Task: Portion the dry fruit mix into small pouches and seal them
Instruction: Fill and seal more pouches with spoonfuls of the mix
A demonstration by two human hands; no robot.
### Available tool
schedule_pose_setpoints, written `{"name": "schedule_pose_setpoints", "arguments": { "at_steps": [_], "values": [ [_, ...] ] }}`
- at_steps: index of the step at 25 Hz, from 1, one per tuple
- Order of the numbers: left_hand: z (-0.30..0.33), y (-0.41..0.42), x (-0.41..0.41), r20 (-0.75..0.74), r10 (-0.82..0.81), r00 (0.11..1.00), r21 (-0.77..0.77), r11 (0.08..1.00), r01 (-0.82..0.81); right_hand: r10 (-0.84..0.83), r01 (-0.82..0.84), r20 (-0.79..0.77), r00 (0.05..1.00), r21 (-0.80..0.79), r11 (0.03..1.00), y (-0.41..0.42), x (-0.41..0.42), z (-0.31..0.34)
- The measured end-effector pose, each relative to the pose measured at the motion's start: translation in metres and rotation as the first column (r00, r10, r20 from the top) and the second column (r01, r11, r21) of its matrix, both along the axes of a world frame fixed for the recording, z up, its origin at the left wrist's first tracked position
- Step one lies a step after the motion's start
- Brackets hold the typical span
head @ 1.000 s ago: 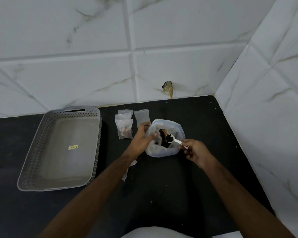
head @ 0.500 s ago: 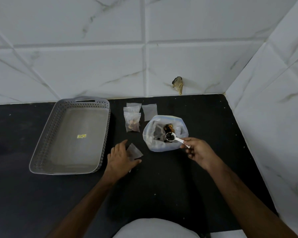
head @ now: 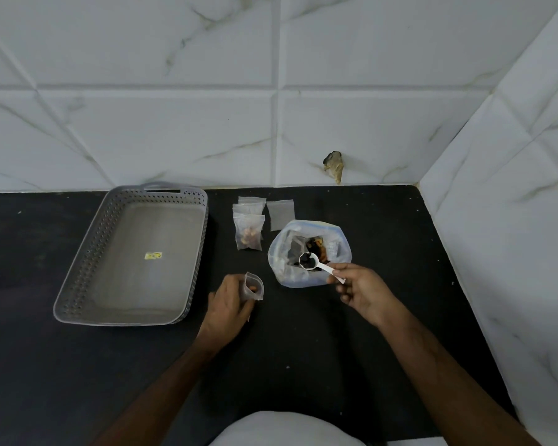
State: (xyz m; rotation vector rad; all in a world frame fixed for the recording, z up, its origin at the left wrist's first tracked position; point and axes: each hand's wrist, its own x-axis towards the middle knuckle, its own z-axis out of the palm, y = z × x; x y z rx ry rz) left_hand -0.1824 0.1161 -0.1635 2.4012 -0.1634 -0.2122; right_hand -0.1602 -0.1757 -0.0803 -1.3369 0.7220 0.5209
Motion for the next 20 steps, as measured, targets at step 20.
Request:
{"name": "schedule_pose_setpoints", "arguments": {
  "at_steps": [20],
  "values": [
    [0.063, -0.051, 0.014, 0.141, 0.043, 0.989, -0.454, 0.890, 0.026, 0.611, -0.123, 0.478, 0.631, -0.716, 0.688, 0.051, -0.020, 0.063]
  ]
}}
